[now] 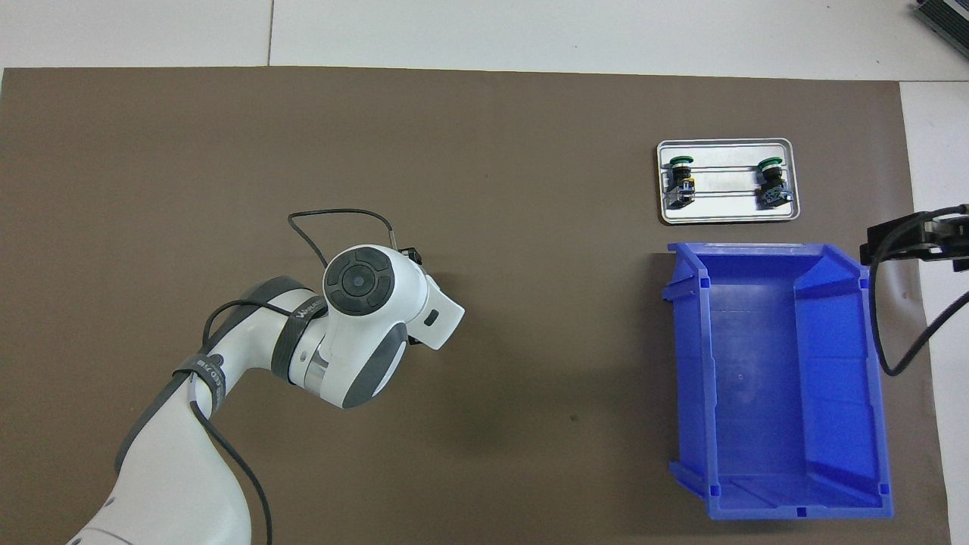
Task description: Place and press button with both arms
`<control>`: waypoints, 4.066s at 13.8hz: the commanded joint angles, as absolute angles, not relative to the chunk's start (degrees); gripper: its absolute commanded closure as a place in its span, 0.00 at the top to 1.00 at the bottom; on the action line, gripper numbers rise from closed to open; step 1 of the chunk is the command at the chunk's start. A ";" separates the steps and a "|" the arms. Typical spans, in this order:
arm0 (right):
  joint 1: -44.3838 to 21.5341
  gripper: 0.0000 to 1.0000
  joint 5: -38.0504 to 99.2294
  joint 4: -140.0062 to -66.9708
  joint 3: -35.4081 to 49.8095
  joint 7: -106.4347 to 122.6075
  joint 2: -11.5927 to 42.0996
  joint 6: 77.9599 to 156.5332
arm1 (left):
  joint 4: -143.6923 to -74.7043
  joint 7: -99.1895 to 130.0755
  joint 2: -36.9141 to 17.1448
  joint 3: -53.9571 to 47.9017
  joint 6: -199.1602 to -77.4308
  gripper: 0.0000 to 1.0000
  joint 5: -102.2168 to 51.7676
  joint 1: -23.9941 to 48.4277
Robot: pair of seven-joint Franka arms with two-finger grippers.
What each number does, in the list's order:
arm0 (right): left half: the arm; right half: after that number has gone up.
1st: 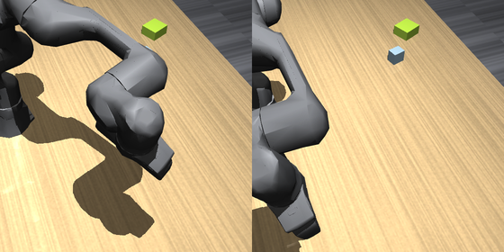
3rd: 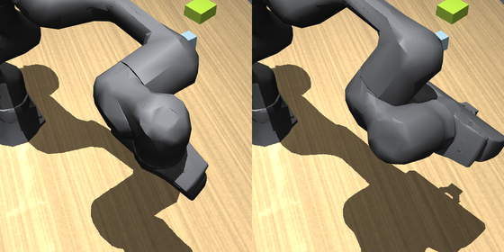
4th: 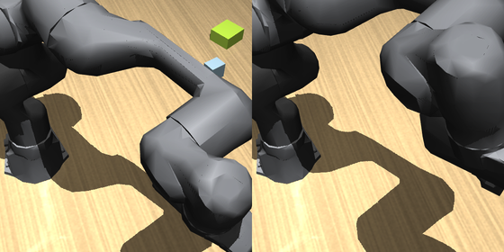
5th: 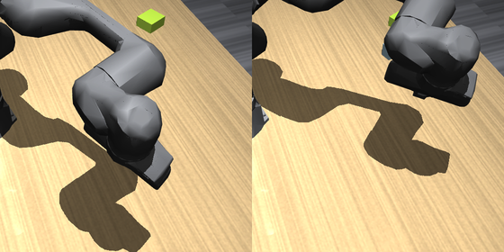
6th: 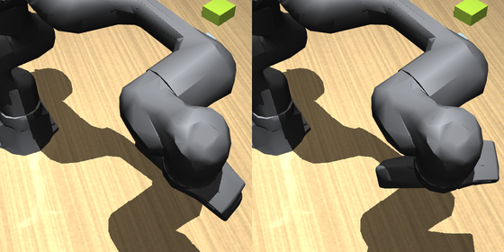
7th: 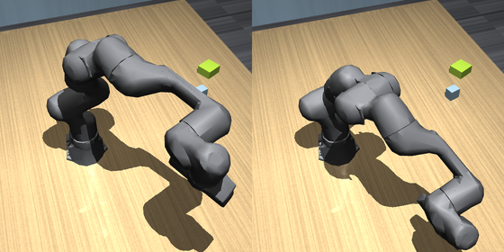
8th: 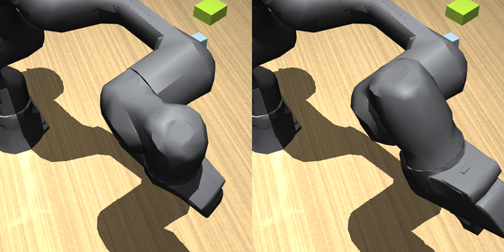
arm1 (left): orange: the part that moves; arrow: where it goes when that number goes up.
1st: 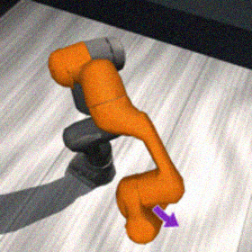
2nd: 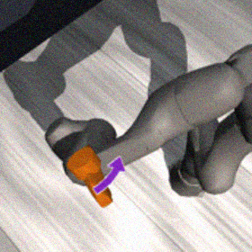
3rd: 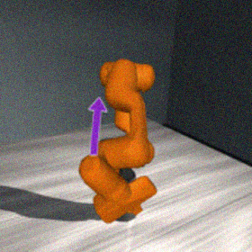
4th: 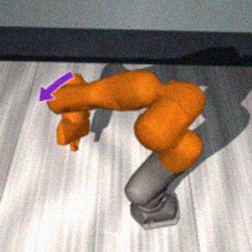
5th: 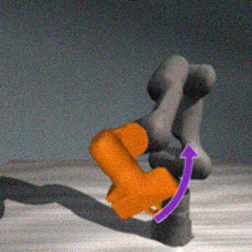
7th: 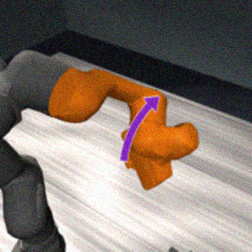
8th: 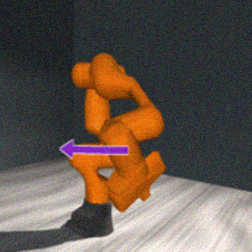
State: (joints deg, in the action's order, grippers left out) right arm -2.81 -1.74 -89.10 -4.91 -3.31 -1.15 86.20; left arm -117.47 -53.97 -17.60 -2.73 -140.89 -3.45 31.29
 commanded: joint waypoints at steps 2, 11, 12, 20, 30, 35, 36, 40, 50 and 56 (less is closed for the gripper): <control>-2.64 1.00 -2.72 -90.88 -4.57 -4.31 -2.64 87.19 | -119.35 -55.19 -16.87 -2.20 -142.91 0.53 -2.81 31.82; -2.55 1.00 -2.29 -90.70 -4.57 -4.31 -2.64 87.28 | -118.39 -54.93 -17.14 -2.20 -143.00 0.17 -2.81 31.11; -2.55 1.00 -2.11 -90.62 -4.57 -4.31 -2.64 87.28 | -117.69 -54.67 -17.23 -2.20 -142.91 0.17 -2.90 30.94; -2.55 1.00 -1.85 -90.62 -4.57 -3.96 -2.64 87.10 | -109.61 -56.68 -16.26 -2.90 -138.44 0.14 -13.69 22.43; -2.64 1.00 -1.76 -91.14 -4.57 -4.13 -2.99 87.27 | -110.29 -84.18 -11.78 -2.81 -122.79 0.18 -49.29 6.95; -2.64 1.00 -1.85 -91.67 -4.57 -0.18 -2.99 89.82 | -118.55 -94.99 -7.83 -2.64 -122.34 0.18 -61.15 4.49; -2.64 1.00 -1.85 -91.76 -4.57 -0.18 -2.99 89.82 | -120.04 -97.01 -7.13 -2.64 -122.34 0.18 -62.82 4.48; -2.64 1.00 -1.85 -92.02 -4.57 -0.35 -3.16 89.74 | -127.95 -108.24 -4.57 -2.46 -122.43 0.17 -71.87 4.39; -2.64 1.00 -1.85 -92.20 -4.57 -0.44 -3.34 89.47 | -137.63 -133.05 -8.52 -2.46 -105.40 0.27 -94.11 2.11; -2.64 1.00 -1.85 -92.20 -4.57 -0.53 -3.34 89.47 | -138.96 -136.58 -9.40 -2.46 -104.15 0.35 -95.35 2.81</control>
